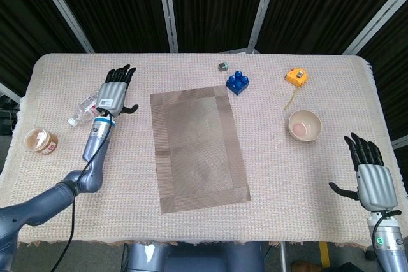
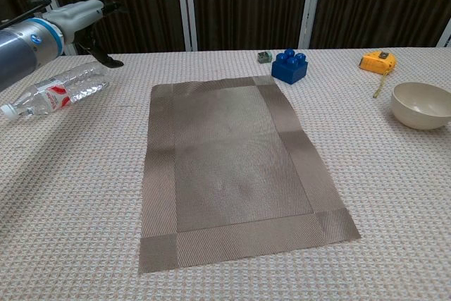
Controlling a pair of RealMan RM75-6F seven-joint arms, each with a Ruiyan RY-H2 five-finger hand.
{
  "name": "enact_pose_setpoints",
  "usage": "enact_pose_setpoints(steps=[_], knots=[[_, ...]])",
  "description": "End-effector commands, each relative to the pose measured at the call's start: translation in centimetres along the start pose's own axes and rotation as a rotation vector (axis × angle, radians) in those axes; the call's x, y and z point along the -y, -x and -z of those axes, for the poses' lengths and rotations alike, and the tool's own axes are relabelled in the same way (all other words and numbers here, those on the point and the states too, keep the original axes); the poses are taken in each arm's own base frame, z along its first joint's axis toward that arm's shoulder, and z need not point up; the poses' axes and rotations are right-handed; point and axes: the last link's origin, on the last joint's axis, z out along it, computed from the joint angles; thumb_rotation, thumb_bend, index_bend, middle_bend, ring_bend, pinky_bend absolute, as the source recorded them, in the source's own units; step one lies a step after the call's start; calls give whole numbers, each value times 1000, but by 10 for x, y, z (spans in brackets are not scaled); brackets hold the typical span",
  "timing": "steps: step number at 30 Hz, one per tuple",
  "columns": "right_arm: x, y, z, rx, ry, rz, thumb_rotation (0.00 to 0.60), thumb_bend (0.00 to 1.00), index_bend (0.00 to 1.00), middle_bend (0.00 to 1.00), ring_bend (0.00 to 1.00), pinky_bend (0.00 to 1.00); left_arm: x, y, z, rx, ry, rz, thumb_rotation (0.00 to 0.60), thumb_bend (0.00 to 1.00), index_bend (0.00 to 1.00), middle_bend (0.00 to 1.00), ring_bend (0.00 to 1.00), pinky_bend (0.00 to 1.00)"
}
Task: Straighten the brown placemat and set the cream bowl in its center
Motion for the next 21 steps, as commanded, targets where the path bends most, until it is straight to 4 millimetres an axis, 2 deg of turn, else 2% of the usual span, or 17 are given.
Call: enact_pose_setpoints(steps=[1, 6, 13, 14, 18, 21], knots=[[6, 1, 2, 5, -26, -1, 600, 0, 0, 0, 0, 0, 31, -22, 33, -54, -4, -21, 600, 242, 0, 0, 0, 0], [17, 5, 7, 28, -81, 1, 600, 0, 0, 0, 0, 0, 67, -45, 94, -42, -50, -54, 600, 244, 0, 0, 0, 0], [40, 19, 15, 104, -189, 18, 600, 0, 8, 0, 0, 0, 103, -70, 179, -23, -187, -52, 600, 244, 0, 0, 0, 0], [44, 21, 15, 119, -207, 14, 600, 0, 21, 0, 0, 0, 106, -72, 186, -22, -198, -51, 600, 242, 0, 0, 0, 0], [61, 32, 16, 182, -307, 29, 600, 0, 177, 0, 0, 0, 117, -80, 216, -36, -235, -50, 600, 241, 0, 0, 0, 0], [70, 38, 12, 197, -361, 68, 600, 11, 220, 0, 0, 0, 121, -84, 230, -41, -234, -61, 600, 208, 0, 0, 0, 0]])
